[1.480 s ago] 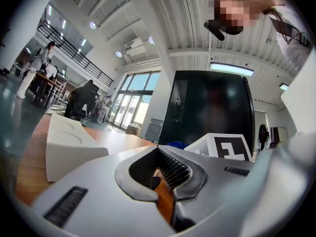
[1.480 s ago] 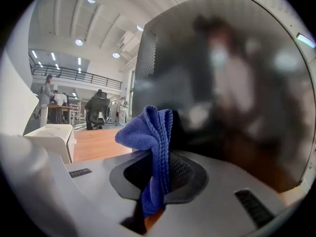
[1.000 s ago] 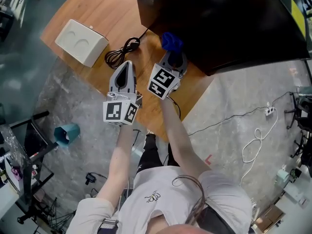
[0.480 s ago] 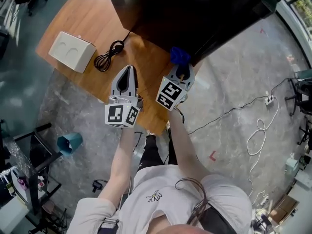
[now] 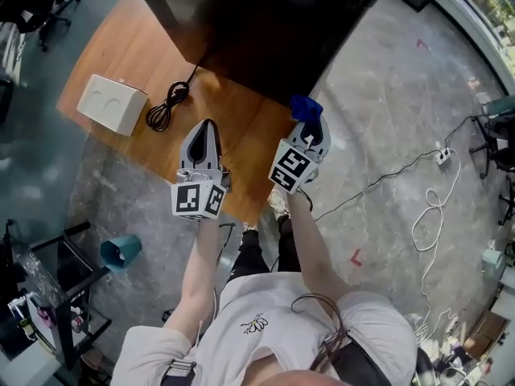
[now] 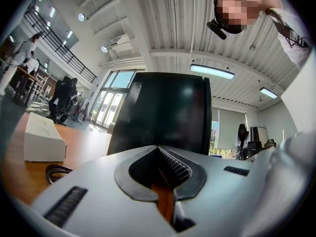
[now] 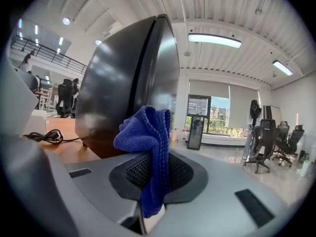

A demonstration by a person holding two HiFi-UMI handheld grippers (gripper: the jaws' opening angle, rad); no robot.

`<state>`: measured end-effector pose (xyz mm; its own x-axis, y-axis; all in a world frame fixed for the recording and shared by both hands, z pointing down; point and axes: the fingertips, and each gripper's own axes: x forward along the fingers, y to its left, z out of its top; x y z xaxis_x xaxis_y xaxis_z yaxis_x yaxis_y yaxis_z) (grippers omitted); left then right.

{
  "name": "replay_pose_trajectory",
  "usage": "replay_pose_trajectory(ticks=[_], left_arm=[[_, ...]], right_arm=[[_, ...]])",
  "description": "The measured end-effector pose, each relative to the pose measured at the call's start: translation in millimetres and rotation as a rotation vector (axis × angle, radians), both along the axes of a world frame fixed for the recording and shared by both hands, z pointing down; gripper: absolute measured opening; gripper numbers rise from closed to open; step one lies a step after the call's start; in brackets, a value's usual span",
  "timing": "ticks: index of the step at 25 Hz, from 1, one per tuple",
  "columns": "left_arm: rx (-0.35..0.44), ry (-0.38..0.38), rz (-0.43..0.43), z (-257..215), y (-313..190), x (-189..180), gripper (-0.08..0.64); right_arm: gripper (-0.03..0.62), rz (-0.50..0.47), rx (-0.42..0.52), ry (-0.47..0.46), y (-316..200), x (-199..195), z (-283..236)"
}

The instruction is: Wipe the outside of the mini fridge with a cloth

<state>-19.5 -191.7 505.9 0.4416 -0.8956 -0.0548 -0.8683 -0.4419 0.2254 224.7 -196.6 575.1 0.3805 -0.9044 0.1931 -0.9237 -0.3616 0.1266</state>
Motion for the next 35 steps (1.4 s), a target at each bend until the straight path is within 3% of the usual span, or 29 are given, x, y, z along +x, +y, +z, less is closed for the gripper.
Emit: replay_pose_trajectory(ticks=[3,6,12,15,18,22,29,35], left_arm=[[0.013,-0.007,-0.01,-15,5,0,0.005],[0.029,-0.013,-0.027,-41,13,-1,0.005],[0.05,0.03,-0.029,-101,36,2,0.005],[0.071,0.049,-0.044,-126,46,-4,0.005],[0.098,0.016,-0.042,-142,59,-7,0.005],[0.135,-0.032,-0.052,-155,75,-14,0.005],[0.128,-0.024,-0.13,-151,79,-41,0.005],[0.123,-0.025,-0.142,-150,80,-42,0.005]], right_arm=[[0.069,0.036,-0.005,-0.026,16,20,-9],[0.069,-0.029,0.028,-0.045,31,17,-44],[0.069,-0.288,0.103,-0.211,56,-24,-138],[0.069,-0.458,0.121,-0.21,60,-61,-171],[0.069,-0.558,0.119,-0.175,71,-85,-184],[0.069,-0.605,0.092,-0.2,80,-99,-182],[0.069,-0.688,0.101,-0.193,77,-127,-187],[0.069,-0.708,0.124,-0.159,75,-127,-198]])
